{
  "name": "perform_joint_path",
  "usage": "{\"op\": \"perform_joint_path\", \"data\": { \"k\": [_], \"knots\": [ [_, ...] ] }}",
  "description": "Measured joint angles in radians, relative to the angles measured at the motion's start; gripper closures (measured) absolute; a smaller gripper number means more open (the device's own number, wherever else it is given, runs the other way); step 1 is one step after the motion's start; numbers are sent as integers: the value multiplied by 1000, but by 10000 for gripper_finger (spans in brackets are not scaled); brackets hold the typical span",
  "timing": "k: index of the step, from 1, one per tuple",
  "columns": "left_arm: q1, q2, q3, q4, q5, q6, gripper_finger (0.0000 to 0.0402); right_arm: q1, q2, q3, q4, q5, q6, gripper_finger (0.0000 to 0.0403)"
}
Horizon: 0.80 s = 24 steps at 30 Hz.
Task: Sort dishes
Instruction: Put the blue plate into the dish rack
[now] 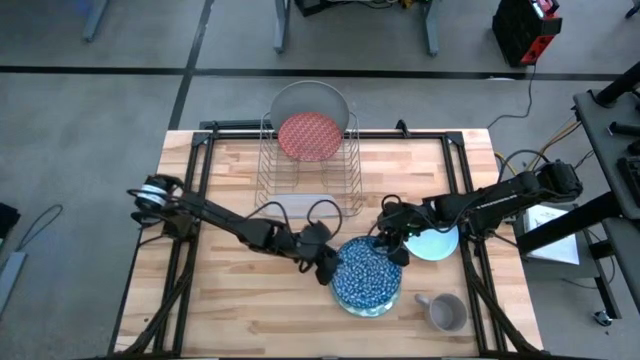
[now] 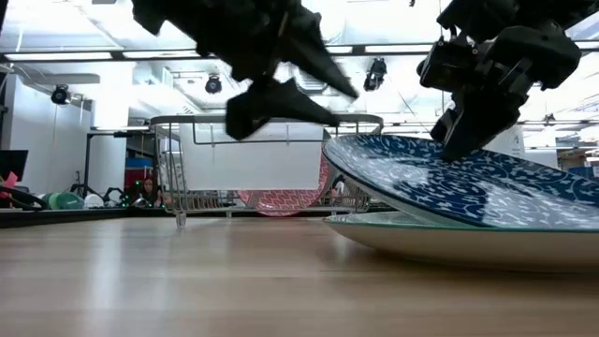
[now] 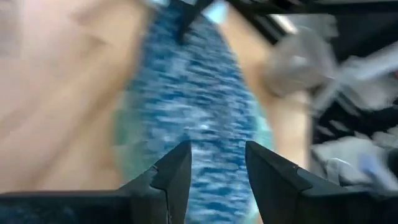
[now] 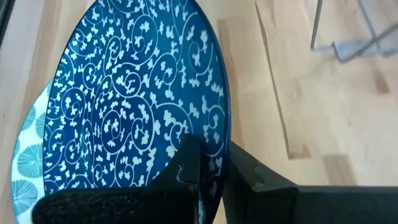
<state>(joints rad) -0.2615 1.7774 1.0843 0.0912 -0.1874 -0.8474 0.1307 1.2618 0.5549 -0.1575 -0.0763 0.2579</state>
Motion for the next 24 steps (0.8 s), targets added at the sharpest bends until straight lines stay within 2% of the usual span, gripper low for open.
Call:
{"op": "perform_joint_path", "data": {
  "k": [2, 4, 10, 16, 20, 24],
  "knots": [
    [1, -21, 0, -78, -76, -14, 260, 0, -2, 0, 18, 2, -27, 384],
    [2, -28, 0, -107, -104, -23, 260, 0, -3, 0, 40, 4, -52, 384],
    [1, -26, 0, -66, -90, -5, 251, 0, -12, -1, 85, 9, -112, 384],
    [1, -22, 0, -65, -84, -4, 216, 0, -14, -1, 92, 29, -125, 384],
    [2, 20, 0, -61, -83, -3, 196, 3, -15, -2, 134, 29, -151, 384],
    [2, 52, 0, -33, -79, -2, 194, 3, -28, -4, 173, 33, -183, 384]
  ]
}}
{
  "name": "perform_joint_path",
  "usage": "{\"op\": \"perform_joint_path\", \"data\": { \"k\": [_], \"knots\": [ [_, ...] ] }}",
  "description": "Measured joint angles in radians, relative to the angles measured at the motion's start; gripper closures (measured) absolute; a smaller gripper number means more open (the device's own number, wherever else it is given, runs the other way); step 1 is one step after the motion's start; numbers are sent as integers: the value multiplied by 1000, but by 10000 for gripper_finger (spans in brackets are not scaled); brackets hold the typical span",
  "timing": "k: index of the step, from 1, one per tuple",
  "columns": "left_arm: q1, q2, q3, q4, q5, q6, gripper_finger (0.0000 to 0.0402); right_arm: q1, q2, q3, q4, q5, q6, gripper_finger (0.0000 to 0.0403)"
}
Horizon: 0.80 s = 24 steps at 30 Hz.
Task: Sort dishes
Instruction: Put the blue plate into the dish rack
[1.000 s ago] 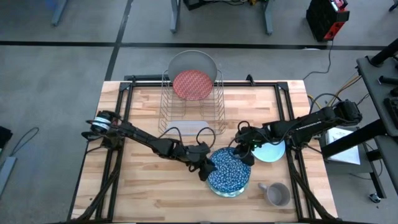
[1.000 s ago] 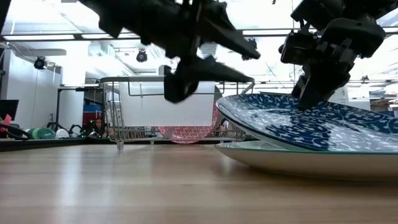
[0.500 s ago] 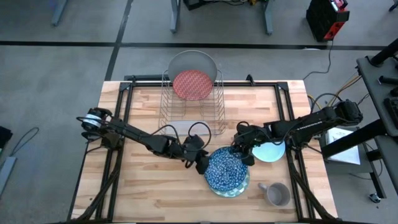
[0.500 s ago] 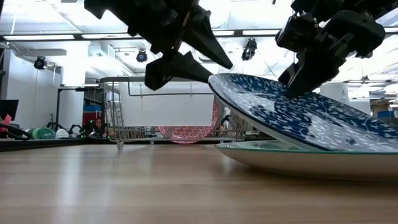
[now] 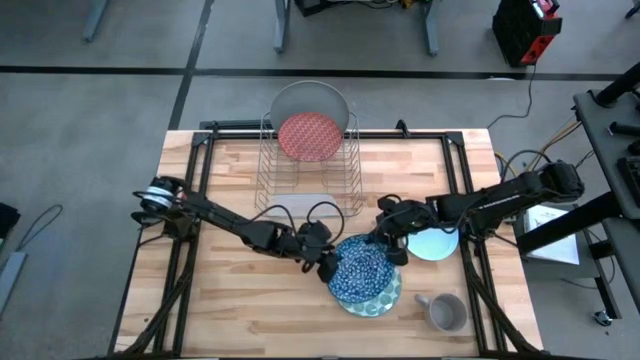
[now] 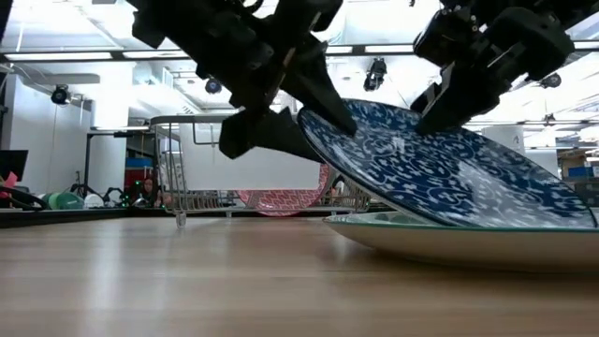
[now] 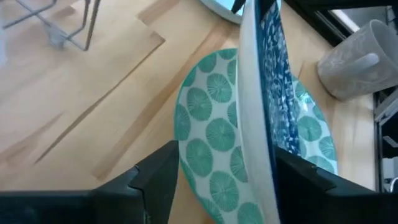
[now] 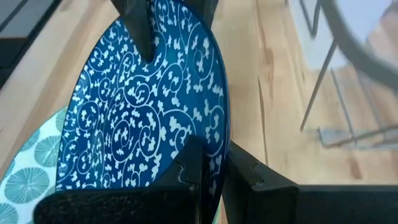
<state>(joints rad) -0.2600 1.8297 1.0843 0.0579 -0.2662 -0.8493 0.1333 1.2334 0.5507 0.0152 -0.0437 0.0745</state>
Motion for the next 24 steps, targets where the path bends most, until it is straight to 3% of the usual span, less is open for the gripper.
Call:
{"op": "perform_joint_path", "data": {
  "k": [5, 12, 16, 24],
  "knots": [
    [-3, 9, 0, 52, 4, 57, 234, 0, -21, 0, 20, 8, -32, 385],
    [-2, 5, 0, 82, -1, 76, 377, -1, -27, 15, 24, 11, -23, 385],
    [-3, -4, 0, 86, -7, 94, 377, -4, -49, 25, -5, -3, 27, 367],
    [-17, -29, 25, 112, -66, 213, 385, -5, -117, 53, -169, -116, 171, 286]
  ]
}}
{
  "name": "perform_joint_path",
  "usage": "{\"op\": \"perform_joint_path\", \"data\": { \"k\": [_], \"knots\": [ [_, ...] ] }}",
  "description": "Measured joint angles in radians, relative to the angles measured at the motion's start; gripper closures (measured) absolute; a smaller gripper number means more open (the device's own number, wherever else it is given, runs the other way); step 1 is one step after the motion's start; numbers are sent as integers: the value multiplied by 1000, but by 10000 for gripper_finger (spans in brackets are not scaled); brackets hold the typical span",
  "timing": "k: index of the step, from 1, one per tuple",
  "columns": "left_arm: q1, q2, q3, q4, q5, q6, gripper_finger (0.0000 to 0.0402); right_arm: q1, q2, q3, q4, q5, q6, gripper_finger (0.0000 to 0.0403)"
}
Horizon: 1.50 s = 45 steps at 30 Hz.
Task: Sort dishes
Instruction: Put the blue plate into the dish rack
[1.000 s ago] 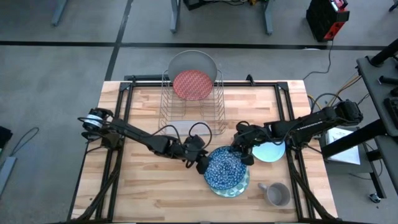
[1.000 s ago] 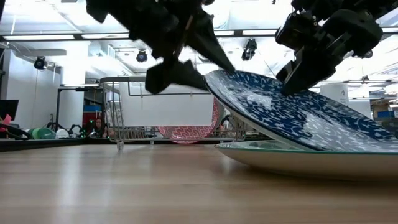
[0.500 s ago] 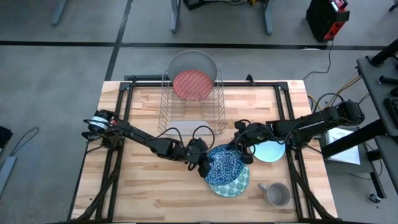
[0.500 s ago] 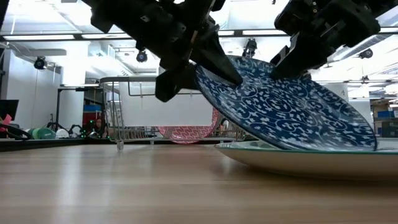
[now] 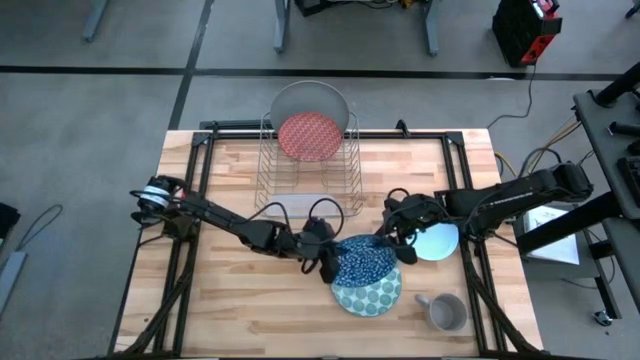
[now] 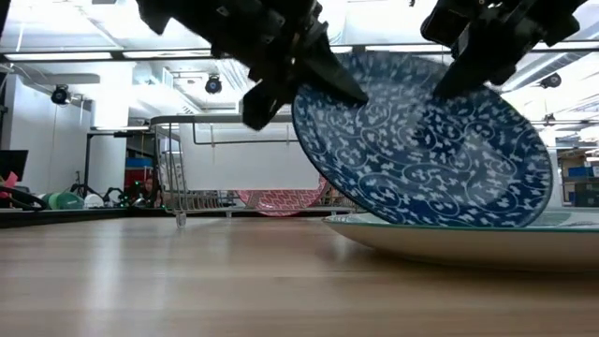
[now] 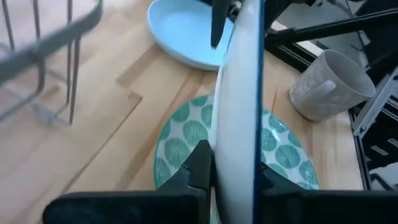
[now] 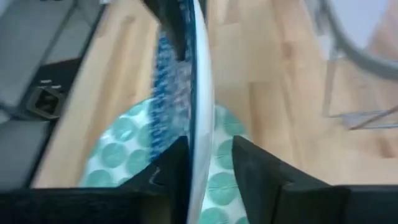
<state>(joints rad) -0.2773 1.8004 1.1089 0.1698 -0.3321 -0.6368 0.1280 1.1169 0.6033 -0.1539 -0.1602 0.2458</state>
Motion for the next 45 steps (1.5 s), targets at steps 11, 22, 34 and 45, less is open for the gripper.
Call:
{"op": "perform_joint_path", "data": {
  "k": [11, 22, 34, 45],
  "knots": [
    [0, 0, 184, -92, -49, 198, 362, 5, -28, 25, 65, -65, 49, 366],
    [-8, -10, 632, -788, -106, 372, 284, -6, -141, 344, -352, 65, -70, 377],
    [117, -133, 844, -1079, -324, 700, 261, -346, 16, 693, -487, 112, -358, 377],
    [492, -366, 428, -685, 114, 973, 261, -773, 391, 767, -84, -178, -493, 377]
  ]
}}
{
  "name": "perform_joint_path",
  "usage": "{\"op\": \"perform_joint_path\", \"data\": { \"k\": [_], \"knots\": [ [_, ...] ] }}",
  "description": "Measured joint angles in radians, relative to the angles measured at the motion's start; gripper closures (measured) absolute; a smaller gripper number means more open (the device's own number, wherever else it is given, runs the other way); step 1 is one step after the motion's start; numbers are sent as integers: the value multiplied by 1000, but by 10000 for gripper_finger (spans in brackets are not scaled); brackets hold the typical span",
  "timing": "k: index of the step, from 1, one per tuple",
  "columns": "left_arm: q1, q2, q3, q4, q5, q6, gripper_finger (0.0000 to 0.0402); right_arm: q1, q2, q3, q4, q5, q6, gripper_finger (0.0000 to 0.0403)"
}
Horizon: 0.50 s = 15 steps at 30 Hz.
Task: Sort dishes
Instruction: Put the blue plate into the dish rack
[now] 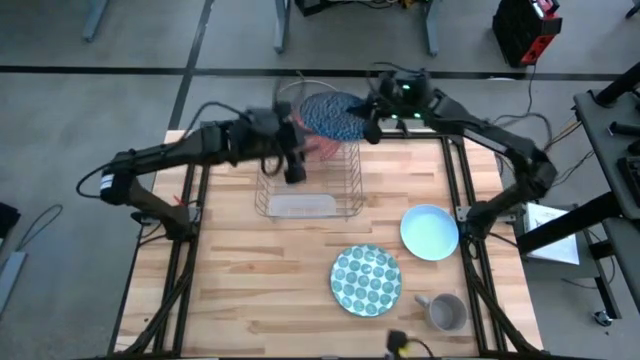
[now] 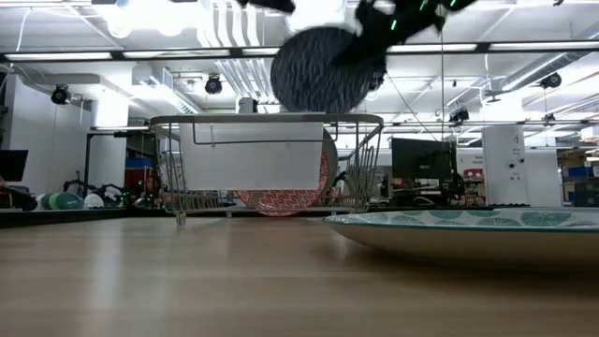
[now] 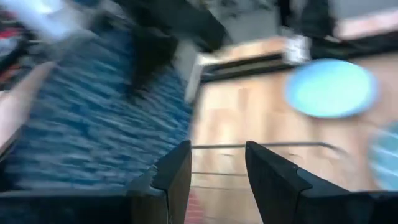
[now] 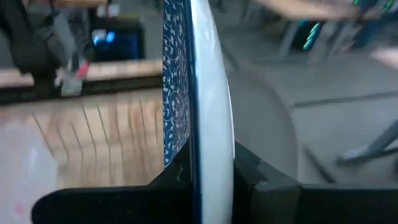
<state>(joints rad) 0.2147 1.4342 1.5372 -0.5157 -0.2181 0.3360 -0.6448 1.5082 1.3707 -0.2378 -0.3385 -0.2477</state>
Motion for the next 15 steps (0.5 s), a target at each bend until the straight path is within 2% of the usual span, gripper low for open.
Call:
{"op": "perform_joint_path", "data": {
  "k": [4, 8, 11, 15],
  "knots": [
    [139, -81, -167, 216, 127, 26, 261, -15, 107, -6, 57, -98, -47, 377],
    [227, -138, -290, 385, 251, 26, 261, -7, 173, -3, 115, -93, -114, 377],
    [262, -163, -339, 453, 262, 27, 261, -8, 207, -6, 173, -67, -123, 377],
    [297, -180, -358, 482, 264, 44, 261, -16, 219, 1, 292, -86, -113, 377]
  ]
}}
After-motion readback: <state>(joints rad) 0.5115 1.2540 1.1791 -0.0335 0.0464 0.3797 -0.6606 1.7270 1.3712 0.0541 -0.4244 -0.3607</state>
